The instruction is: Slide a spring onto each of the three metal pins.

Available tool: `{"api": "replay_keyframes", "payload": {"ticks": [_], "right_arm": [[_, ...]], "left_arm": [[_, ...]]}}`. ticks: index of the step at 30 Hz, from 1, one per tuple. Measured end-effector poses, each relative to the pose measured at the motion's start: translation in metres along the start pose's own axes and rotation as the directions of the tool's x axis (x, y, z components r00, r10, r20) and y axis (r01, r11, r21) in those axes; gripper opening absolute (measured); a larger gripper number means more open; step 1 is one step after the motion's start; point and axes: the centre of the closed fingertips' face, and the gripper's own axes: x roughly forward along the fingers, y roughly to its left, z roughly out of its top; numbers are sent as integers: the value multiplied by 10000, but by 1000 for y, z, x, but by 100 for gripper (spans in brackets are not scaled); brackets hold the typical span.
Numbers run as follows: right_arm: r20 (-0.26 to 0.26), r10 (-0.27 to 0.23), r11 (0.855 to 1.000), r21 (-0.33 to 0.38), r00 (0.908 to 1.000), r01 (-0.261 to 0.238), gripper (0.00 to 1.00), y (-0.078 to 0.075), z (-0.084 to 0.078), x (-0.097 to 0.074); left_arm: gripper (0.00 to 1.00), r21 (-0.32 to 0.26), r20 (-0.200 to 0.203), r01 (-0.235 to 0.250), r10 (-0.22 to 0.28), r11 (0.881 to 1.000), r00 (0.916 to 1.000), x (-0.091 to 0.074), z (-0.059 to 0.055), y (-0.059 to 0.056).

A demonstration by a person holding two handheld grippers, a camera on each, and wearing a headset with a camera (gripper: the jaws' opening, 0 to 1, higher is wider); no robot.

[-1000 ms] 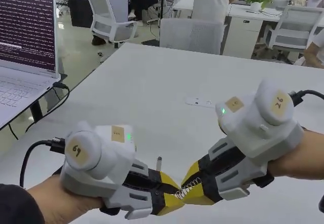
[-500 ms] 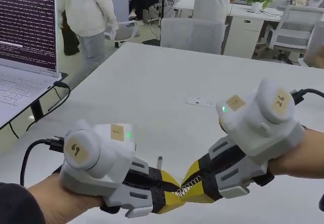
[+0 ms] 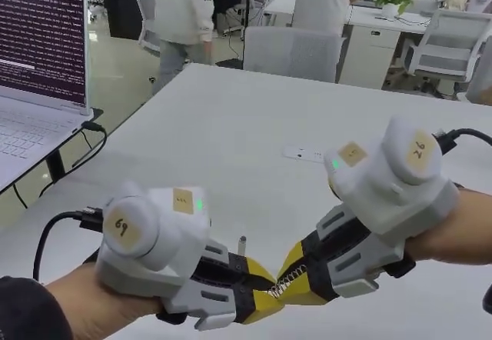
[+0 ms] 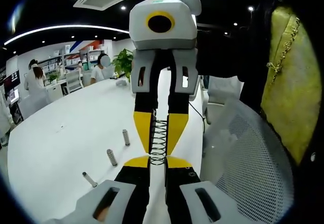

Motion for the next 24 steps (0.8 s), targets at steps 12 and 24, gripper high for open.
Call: {"api": "replay_keyframes", "payload": {"ticks": [12, 24], "right_arm": [[-230, -32, 9999, -113, 9997, 30, 8, -3, -2, 1], [-339, -71, 9999, -156, 9994, 66, 8, -4, -2, 0]], "left_arm": [[11, -75, -214, -192, 190, 9998, 9996, 1, -5, 1], [29, -629, -106, -427, 421, 9971, 9991, -2, -7, 1]]}}
